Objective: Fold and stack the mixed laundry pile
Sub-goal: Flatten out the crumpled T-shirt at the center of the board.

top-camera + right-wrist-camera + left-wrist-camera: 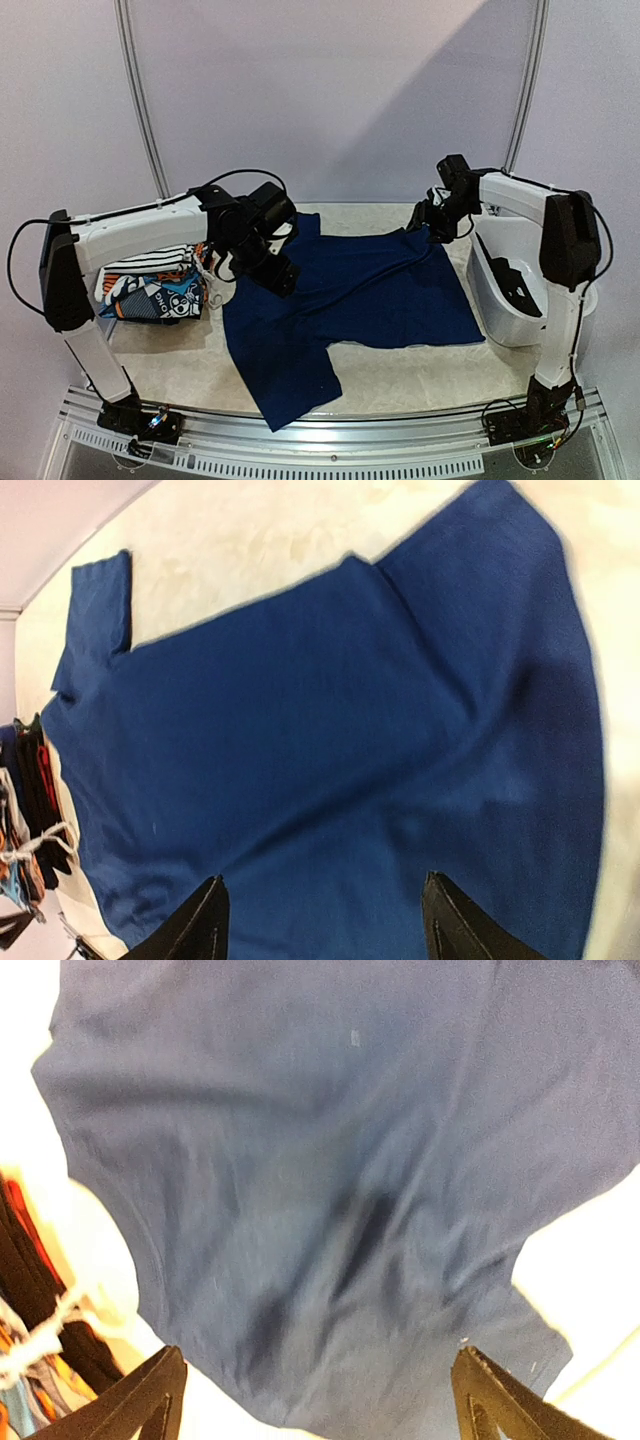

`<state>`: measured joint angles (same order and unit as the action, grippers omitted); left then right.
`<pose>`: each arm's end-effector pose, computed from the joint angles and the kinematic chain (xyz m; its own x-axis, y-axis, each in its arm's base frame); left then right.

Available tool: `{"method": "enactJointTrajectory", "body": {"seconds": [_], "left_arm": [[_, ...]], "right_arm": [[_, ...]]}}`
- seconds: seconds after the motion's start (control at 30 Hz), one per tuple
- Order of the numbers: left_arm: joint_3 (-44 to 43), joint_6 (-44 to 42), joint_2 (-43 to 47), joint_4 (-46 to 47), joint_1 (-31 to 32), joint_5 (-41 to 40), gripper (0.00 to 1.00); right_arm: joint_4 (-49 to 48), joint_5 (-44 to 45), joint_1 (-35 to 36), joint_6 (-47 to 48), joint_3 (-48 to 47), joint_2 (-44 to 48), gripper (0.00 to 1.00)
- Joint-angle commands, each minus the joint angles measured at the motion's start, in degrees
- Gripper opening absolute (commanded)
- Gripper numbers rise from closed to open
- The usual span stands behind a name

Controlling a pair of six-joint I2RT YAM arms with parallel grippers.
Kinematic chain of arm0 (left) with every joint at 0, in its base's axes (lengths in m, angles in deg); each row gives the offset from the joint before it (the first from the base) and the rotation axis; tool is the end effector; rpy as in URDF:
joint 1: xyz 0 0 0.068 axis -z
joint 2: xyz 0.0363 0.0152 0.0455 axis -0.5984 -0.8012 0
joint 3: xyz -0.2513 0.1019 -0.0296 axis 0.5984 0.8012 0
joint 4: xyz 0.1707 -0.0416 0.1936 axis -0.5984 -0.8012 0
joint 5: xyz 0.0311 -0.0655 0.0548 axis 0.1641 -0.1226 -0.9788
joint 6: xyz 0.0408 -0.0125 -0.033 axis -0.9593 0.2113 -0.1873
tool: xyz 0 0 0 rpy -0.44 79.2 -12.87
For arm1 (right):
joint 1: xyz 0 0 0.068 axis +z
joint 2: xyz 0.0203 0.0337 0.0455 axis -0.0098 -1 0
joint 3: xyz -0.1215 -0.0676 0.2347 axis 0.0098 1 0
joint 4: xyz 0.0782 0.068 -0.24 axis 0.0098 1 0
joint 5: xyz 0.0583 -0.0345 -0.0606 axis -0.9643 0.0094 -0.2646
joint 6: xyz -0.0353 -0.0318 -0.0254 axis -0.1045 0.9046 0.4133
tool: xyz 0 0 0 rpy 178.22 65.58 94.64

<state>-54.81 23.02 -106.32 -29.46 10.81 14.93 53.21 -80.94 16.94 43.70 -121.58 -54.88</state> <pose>0.2446 -0.2591 0.2655 -0.8155 0.4333 -0.3836 0.4593 0.8879 0.0265 0.4248 0.1352 0.2290 -0.9279 0.2306 -0.2929 0.0767 0.8870 0.4554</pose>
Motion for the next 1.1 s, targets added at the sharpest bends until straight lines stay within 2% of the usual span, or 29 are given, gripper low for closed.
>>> {"method": "enactJointTrajectory", "body": {"seconds": [0.0,0.27,0.43,0.53,0.63,0.7,0.93,1.07], "left_arm": [[5.27,0.73,5.16,1.81,1.5,0.82,0.93],[11.71,-0.64,8.89,4.64,3.18,2.9,0.92],[13.25,-0.69,8.38,7.03,3.8,5.28,0.91],[12.8,-1.07,7.72,6.89,4.71,6.03,0.91],[13.36,-0.99,8.22,5.25,5.9,5.89,0.89],[14.67,-0.99,9.54,4.33,7.0,5.67,0.89],[22.3,-0.65,17.61,1.33,12.76,6.27,0.85],[27.15,0.2,23.13,1.36,17.44,7.47,0.81]], "right_arm": [[6.01,8.17,2.3,-0.79,8.96,14.83,0.67],[18.14,18.84,4.7,-7.94,25.56,40.24,0.68],[30.42,26.46,4.79,-18.8,32.91,56.69,0.64],[40.54,31.23,4.75,-25.44,34.5,62.19,0.63],[45.98,32.78,4.76,-29.17,36.42,66.77,0.61],[44.84,30.29,4.73,-28.29,38.03,69.11,0.58],[27.06,9.22,5.39,-16.49,44.22,74.48,0.53],[21.53,9.38,10.09,-12.48,44.1,72.81,0.53]]}}
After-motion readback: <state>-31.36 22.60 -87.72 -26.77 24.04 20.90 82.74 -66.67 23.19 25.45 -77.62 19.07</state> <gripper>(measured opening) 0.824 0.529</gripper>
